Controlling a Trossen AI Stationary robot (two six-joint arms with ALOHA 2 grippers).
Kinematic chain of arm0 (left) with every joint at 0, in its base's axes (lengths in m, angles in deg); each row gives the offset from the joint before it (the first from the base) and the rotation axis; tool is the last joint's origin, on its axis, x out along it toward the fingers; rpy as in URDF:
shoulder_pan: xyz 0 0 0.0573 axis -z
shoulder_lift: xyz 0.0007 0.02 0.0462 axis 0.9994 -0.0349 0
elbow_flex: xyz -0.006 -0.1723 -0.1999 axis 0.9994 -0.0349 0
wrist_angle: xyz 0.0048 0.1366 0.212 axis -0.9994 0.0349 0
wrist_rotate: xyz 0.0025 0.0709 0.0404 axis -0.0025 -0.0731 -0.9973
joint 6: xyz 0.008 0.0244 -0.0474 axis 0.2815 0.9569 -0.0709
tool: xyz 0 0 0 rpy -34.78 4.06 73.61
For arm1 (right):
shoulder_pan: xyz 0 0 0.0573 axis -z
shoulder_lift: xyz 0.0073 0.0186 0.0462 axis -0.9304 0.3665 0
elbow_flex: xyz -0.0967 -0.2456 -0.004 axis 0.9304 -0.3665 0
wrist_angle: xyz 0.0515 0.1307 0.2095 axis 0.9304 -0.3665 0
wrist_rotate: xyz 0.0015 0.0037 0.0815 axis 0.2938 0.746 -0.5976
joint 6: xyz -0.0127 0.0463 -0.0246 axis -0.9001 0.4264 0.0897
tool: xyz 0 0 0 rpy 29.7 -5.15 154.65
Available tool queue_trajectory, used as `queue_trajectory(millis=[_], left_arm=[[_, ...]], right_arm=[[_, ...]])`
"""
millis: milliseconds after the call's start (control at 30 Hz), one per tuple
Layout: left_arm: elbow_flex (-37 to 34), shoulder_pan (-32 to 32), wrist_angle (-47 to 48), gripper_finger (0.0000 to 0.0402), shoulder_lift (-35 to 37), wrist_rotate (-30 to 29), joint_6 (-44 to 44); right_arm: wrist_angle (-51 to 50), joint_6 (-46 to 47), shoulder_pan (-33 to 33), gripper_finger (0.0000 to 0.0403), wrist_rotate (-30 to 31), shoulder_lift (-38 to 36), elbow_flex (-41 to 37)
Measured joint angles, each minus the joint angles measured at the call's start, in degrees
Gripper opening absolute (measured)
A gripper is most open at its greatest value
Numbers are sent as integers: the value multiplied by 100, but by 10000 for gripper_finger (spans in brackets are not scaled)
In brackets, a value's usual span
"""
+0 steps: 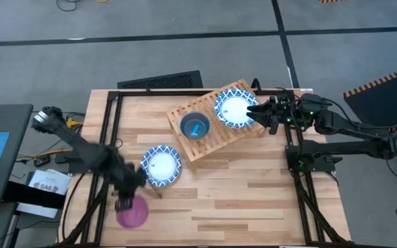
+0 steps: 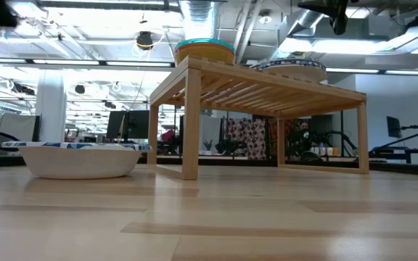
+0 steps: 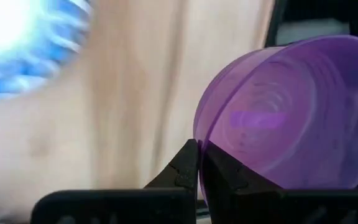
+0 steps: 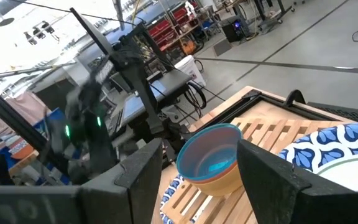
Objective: Place and stack bowls onto a shelf
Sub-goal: Stack the purple bowl on top of the blue bowl on the shelf
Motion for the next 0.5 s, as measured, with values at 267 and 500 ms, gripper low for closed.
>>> queue_trajectory(millis=[267, 500], left_arm=[[2711, -2594, 2012, 0, -185, -1018, 1677], [5008, -4609, 2693, 0, -1523, -1179, 3323]], right_arm=[[-107, -76, 0, 232, 0, 15, 0], [-96, -79, 0, 232, 0, 13, 0]])
